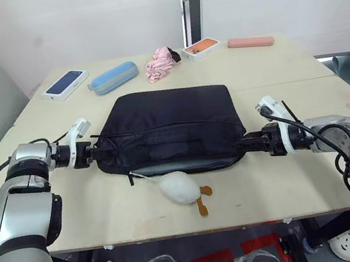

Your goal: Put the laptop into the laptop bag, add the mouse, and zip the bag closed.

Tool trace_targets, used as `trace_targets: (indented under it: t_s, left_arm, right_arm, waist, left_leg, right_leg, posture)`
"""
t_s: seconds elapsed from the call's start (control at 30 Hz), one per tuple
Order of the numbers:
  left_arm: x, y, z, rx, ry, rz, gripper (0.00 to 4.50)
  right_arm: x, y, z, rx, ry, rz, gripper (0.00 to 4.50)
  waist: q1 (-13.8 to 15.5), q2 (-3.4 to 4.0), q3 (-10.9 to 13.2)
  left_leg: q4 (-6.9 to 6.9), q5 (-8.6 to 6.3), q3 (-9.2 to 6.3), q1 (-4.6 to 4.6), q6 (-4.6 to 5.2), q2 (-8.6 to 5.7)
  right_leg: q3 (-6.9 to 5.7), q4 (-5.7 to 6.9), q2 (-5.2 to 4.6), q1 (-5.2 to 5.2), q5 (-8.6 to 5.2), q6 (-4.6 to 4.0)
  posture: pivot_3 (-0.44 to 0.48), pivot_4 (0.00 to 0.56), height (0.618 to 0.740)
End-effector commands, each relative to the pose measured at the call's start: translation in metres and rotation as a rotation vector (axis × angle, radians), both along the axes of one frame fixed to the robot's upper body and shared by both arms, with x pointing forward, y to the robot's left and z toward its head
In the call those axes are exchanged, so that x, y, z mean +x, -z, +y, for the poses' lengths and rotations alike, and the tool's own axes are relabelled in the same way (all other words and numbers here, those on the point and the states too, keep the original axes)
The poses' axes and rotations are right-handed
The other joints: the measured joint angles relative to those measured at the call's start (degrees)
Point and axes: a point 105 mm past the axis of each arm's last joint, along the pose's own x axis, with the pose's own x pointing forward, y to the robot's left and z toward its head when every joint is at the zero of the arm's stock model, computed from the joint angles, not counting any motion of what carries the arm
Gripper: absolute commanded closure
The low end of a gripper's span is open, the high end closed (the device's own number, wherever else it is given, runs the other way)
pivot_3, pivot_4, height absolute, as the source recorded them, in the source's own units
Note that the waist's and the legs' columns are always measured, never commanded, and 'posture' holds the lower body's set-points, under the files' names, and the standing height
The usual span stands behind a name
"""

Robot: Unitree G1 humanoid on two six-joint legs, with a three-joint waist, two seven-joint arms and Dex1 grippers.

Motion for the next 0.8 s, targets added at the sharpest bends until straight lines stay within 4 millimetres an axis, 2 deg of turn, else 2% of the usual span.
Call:
trace_targets:
  t_s: [0.03,0.07,0.1,0.17,0.23,0.3,0.37,0.47,0.5,0.57,0.63,0.8]
  left_arm:
    - [0.006,-0.034,0.012,-0.002,-0.016,-0.124,1.24]
    - [0.005,-0.038,0.015,0.011,-0.016,-0.139,1.24]
    - [0.004,-0.041,0.021,0.045,-0.016,-0.156,1.24]
    - [-0.002,-0.049,0.033,0.11,0.019,-0.198,1.24]
    - [-0.012,-0.064,0.036,0.129,0.087,-0.242,1.24]
    - [-0.029,-0.081,0.025,0.125,0.253,-0.338,1.24]
    - [-0.045,-0.096,0.005,0.063,0.373,-0.417,1.24]
    - [-0.073,-0.114,-0.037,-0.053,0.553,-0.544,1.24]
    - [-0.082,-0.116,-0.052,-0.057,0.617,-0.591,1.24]
    - [-0.096,-0.107,-0.081,-0.046,0.719,-0.622,1.24]
    - [-0.106,-0.096,-0.1,-0.045,0.792,-0.643,1.24]
    - [-0.124,-0.059,-0.112,0.013,0.943,-0.634,1.24]
  right_arm:
    - [0.004,-0.034,-0.012,0.008,-0.048,-0.133,0.42]
    - [0.003,-0.038,-0.016,0.002,-0.055,-0.141,0.09]
    - [0.001,-0.042,-0.019,-0.005,-0.067,-0.152,0.01]
    - [0.005,-0.054,-0.033,-0.015,-0.036,-0.177,0.01]
    - [0.001,-0.071,-0.039,0.003,-0.064,-0.225,0.01]
    - [-0.006,-0.092,-0.032,0.045,-0.139,-0.314,0.01]
    - [-0.017,-0.109,-0.015,0.105,-0.251,-0.412,0.01]
    - [-0.022,-0.117,0.008,0.171,-0.344,-0.491,0.01]
    - [-0.022,-0.113,0.015,0.175,-0.362,-0.479,0.54]
    - [-0.018,-0.101,0.031,0.173,-0.393,-0.44,1.19]
    - [-0.014,-0.092,0.046,0.176,-0.423,-0.42,1.85]
    - [0.013,-0.066,0.085,0.11,-0.464,-0.414,3.62]
  waist:
    - [0.14,0.0,0.0]
    - [0.13,-0.01,0.0]
    - [0.12,-0.01,0.0]
    - [0.0,-0.01,0.0]
    - [-0.18,0.0,0.0]
    - [-0.51,0.01,0.0]
    - [-0.74,0.02,-0.01]
    - [-0.9,0.02,-0.01]
    - [-0.82,0.02,-0.01]
    - [-1.0,0.01,-0.02]
    - [-1.34,0.03,-0.02]
    - [-3.0,0.03,-0.03]
  left_leg:
    - [0.03,-0.01,0.0,0.0,0.02,0.0]
    - [0.03,-0.01,-0.01,0.05,0.02,0.0]
    - [0.02,-0.02,-0.01,0.11,0.02,0.0]
    - [-0.02,-0.04,-0.01,0.15,0.05,0.02]
    - [-0.03,-0.06,0.0,0.13,0.06,0.04]
    - [-0.05,-0.12,0.03,0.12,0.16,0.04]
    - [-0.13,-0.15,0.15,0.14,0.18,0.04]
    - [-0.08,-0.15,0.13,0.15,0.18,0.05]
    - [-0.02,-0.15,0.13,0.14,0.18,0.06]
    - [0.12,-0.14,0.13,0.13,0.2,0.05]
    - [0.18,-0.14,0.13,0.19,0.2,0.04]
    - [0.19,-0.12,0.13,0.2,0.19,0.05]
  right_leg:
    - [0.01,0.01,-0.01,0.01,0.0,0.0]
    - [0.01,0.0,-0.01,0.06,0.0,0.0]
    - [0.01,0.0,0.0,0.12,0.0,0.0]
    - [0.01,-0.02,0.01,0.13,-0.01,0.01]
    - [0.01,-0.04,0.04,0.1,-0.01,0.01]
    - [0.01,-0.07,0.03,0.08,-0.02,-0.01]
    - [0.02,-0.07,0.0,0.01,-0.05,-0.05]
    - [-0.01,0.08,0.01,-0.03,-0.1,-0.13]
    - [-0.01,0.16,0.01,-0.05,-0.1,-0.14]
    - [0.0,0.26,0.0,-0.03,-0.09,-0.15]
    - [0.02,0.28,-0.01,0.04,-0.09,-0.15]
    - [0.1,0.6,0.04,-0.13,-0.1,-0.13]
  posture:
    - [0.0,0.15,0.74]
    - [0.0,0.15,0.74]
    - [0.0,0.15,0.74]
    - [0.0,0.15,0.74]
    - [0.0,0.15,0.74]
    - [0.0,0.15,0.74]
    - [0.0,0.15,0.74]
    - [0.0,0.15,0.74]
    - [0.0,0.15,0.74]
    - [0.0,0.15,0.74]
    - [0.0,0.15,0.74]
    - [0.0,0.15,0.74]
